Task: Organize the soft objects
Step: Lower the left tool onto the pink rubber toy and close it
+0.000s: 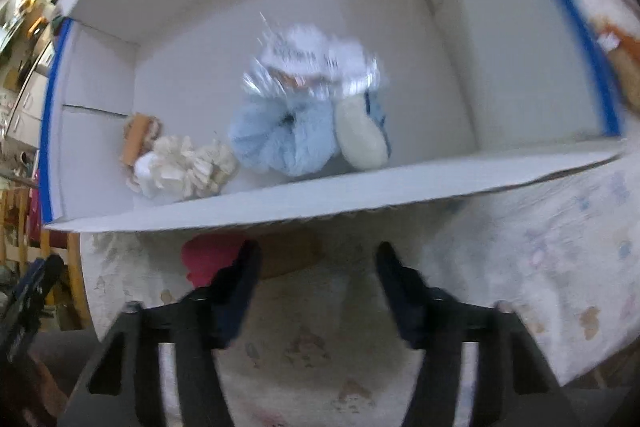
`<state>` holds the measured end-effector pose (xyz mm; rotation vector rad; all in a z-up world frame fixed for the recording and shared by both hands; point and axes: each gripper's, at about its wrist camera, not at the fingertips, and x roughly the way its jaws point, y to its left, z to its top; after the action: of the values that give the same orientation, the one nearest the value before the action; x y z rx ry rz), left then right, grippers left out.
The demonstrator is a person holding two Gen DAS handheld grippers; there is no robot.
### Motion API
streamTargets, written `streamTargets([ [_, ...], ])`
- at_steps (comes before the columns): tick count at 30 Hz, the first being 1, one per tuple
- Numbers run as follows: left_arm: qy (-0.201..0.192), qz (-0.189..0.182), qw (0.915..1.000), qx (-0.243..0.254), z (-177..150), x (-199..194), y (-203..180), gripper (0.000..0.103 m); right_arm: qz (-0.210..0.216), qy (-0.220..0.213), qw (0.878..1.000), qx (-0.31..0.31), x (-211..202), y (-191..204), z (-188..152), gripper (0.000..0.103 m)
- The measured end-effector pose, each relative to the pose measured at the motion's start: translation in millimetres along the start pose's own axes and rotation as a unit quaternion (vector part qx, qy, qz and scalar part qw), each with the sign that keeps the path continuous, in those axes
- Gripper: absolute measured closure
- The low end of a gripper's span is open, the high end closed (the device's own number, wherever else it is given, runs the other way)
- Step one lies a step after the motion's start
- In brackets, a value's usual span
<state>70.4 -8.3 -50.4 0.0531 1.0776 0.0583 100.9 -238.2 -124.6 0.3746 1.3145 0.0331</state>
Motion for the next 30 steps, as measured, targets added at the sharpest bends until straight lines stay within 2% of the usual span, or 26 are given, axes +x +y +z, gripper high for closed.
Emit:
streamTargets([
  [4,0.007,-0.004,0.9999,0.007,-0.5,4.9,-6.6,0.035,0.021,0.027,0.999,0.039,18.7,-6.2,2.7,0.048],
  [11,0.02,-0.004,0.9997,0.016,-2.8,11.8,-15.4,0.035,0.045,0.036,0.997,0.044,33.2,0.8,6.5,0.048],
  [12,0.02,-0.004,0.9996,0.018,-2.8,12.5,-16.6,0.035,0.046,0.035,0.997,0.043,34.9,2.7,7.0,0.05],
  [13,0.02,-0.003,0.9996,0.019,-3.0,13.1,-17.6,0.035,0.048,0.034,0.998,0.039,35.3,5.8,7.2,0.059],
  [18,0.031,-0.004,0.9993,0.021,-2.4,17.1,-23.0,0.035,0.055,0.032,0.998,0.005,35.3,22.3,7.6,0.087],
  [24,0.031,-0.017,0.9991,0.024,1.7,14.5,-40.4,0.035,0.071,0.003,0.997,-0.007,18.9,22.2,4.1,0.094],
  [30,0.019,-0.005,0.9977,0.065,-1.4,15.9,-63.3,0.035,0.087,-0.016,0.996,0.016,-1.1,2.8,-0.9,0.094],
])
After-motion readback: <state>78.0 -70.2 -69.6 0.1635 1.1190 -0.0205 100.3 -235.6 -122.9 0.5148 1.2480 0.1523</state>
